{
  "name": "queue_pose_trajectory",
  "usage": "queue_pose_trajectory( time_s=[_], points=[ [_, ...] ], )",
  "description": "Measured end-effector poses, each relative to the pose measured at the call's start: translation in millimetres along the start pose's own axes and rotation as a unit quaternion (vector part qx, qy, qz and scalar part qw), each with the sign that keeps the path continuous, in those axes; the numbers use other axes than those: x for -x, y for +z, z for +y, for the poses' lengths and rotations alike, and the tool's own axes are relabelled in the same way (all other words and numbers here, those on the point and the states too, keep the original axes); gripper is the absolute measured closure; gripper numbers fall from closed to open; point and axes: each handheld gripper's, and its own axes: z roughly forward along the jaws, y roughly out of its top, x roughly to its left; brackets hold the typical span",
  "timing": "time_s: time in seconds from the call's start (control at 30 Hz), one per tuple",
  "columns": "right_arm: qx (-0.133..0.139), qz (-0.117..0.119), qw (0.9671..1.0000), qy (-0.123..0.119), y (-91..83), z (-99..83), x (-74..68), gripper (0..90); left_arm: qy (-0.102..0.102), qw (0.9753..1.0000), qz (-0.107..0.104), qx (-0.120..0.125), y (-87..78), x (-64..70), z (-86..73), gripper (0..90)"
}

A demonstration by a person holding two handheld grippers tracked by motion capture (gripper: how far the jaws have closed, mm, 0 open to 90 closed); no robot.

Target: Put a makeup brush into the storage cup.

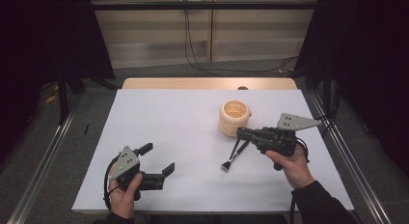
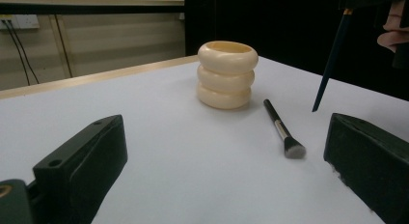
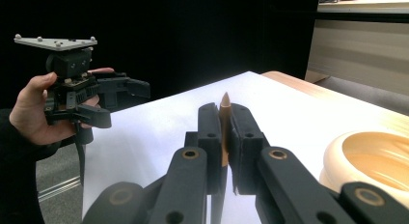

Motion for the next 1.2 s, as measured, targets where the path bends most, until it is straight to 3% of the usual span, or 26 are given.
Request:
queue_pose_trajectory(
  time_s=[0.4,0.5,1.2],
  points=[
    [0.0,-0.02,0.9998,0.0,-6.5,4.8,15.1,84.6,0.007,1.0,0.001,0.001,-2.1,-2.6,-1.6,1.4],
    [0.0,-0.024,0.9997,-0.001,-7.2,8.6,18.1,84.6,-0.002,1.0,0.0,0.005,-2.0,-1.6,-2.3,1.4],
    [0.006,-0.054,0.9985,-0.012,-9.8,39.0,42.4,84.6,-0.004,1.0,0.003,0.002,-4.1,-2.5,-2.2,1.4]
  ],
)
